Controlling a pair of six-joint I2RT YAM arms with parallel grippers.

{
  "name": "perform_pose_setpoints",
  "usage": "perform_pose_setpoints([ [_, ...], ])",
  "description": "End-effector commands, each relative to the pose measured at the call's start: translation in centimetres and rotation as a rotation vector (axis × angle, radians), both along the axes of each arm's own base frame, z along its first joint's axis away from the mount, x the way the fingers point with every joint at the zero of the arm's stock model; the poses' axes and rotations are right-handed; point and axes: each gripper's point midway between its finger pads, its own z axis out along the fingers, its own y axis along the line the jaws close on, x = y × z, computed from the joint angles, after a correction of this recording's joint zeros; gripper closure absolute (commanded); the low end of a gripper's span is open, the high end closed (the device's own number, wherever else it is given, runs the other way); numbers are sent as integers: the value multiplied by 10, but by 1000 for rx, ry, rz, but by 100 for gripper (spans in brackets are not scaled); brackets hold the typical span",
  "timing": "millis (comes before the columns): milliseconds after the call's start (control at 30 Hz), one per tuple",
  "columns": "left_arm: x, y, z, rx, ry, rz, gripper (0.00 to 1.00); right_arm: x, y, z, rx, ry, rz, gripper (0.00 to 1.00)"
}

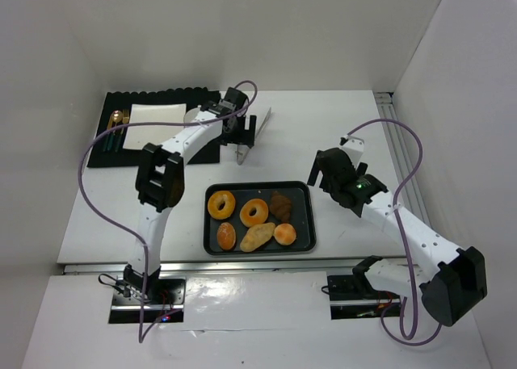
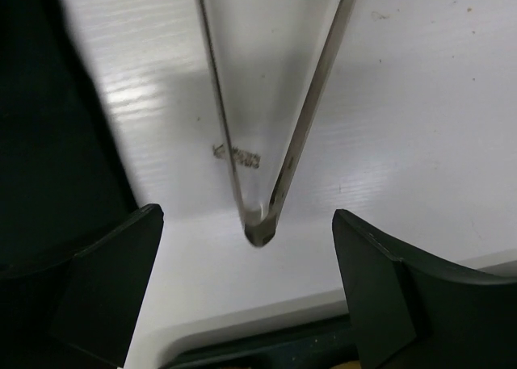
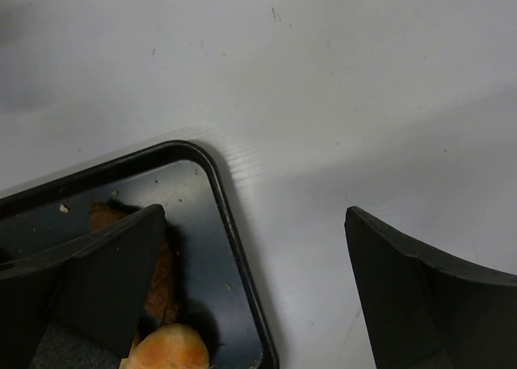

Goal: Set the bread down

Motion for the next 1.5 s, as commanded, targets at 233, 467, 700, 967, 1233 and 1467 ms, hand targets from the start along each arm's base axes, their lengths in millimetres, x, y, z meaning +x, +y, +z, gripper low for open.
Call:
perform_pose_setpoints([
  [233, 38, -18, -37, 28, 6, -54, 1, 4, 4, 0, 8, -27, 6, 1],
  [467, 70, -25, -47, 53, -70, -66, 1, 5, 2, -5, -12, -20, 6, 1],
  [700, 83, -20, -64, 99, -91, -54, 14, 8, 4, -8, -20, -17, 12, 1],
  [967, 77, -50, 42, -1, -272, -106, 68, 18, 7, 8, -19, -54, 17, 1],
  [1233, 1, -41, 200, -154, -439, -166, 68, 17, 7, 11, -7, -63, 11, 1],
  [1467, -115, -29, 166, -151, -229, -261, 59, 18, 7, 17, -5, -78, 16, 1],
])
